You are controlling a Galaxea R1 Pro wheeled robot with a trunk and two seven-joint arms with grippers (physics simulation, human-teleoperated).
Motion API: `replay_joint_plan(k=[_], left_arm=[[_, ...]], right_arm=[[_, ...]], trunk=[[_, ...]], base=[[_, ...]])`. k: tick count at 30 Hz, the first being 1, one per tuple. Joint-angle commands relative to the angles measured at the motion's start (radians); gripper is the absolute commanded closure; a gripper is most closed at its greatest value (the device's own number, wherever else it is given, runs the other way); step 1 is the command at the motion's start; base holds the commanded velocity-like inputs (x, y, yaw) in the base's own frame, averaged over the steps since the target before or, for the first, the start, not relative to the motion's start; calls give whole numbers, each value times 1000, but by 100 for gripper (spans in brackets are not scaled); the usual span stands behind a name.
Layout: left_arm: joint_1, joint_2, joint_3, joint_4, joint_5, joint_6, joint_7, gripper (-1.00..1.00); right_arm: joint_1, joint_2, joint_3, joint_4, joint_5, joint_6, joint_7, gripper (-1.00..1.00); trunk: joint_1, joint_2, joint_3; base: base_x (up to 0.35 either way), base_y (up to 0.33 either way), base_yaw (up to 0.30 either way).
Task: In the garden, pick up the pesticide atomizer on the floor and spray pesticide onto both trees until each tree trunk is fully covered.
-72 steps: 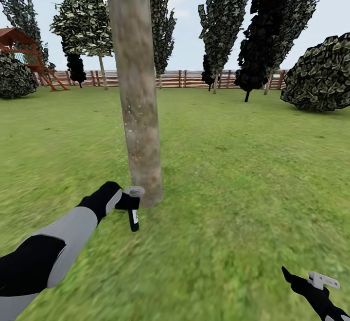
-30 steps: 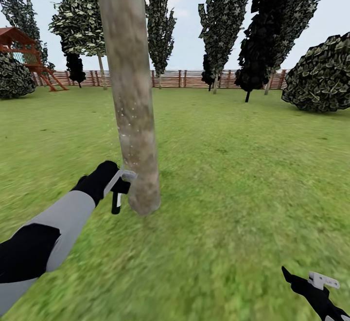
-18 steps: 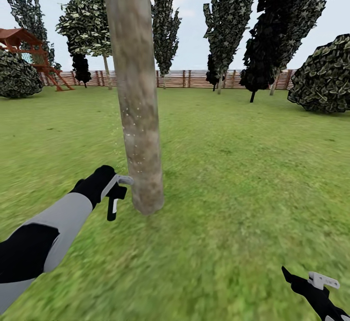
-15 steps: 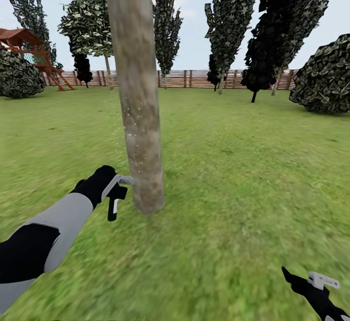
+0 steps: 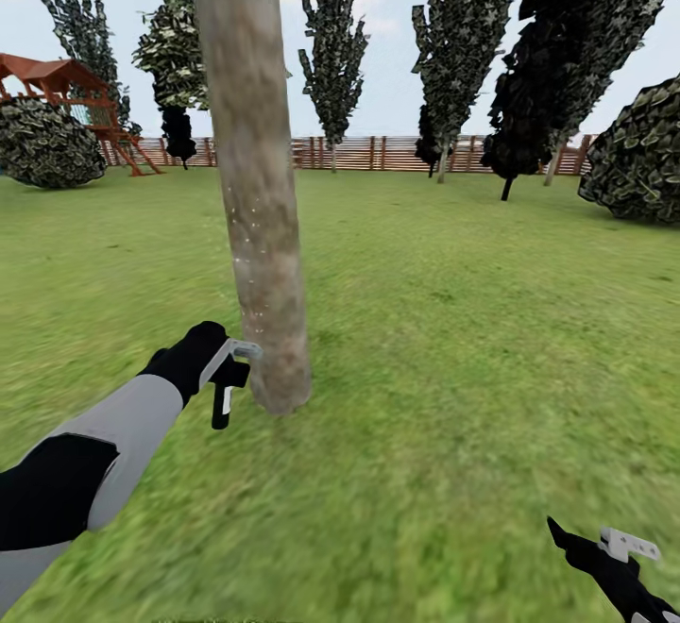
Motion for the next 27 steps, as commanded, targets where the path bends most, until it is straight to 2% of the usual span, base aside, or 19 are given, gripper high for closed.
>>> replay_joint_plan(k=[1, 6, 16, 23, 27], left_arm=[[-1, 1, -8, -1, 3, 4, -2, 100], [-1, 0, -8, -1, 3, 4, -2, 100], [-1, 0, -9, -1, 3, 4, 0, 100], [-1, 0, -9, -1, 3, 4, 0, 100], [-1, 0, -8, -1, 3, 4, 0, 100]], right_arm=[[0, 0, -7, 1, -3, 0, 9, -100], [0, 0, -7, 1, -3, 0, 9, -100], [0, 0, -7, 1, -3, 0, 9, -100], [0, 0, -7, 1, -3, 0, 9, -100], [0, 0, -7, 1, -3, 0, 9, -100]], trunk=[[0, 0, -1], [0, 0, -1], [0, 0, -1], [0, 0, -1], [0, 0, -1]], base=[[0, -306, 243], [-97, -292, 239], [-75, -288, 76], [126, -288, 249], [80, -80, 194]])
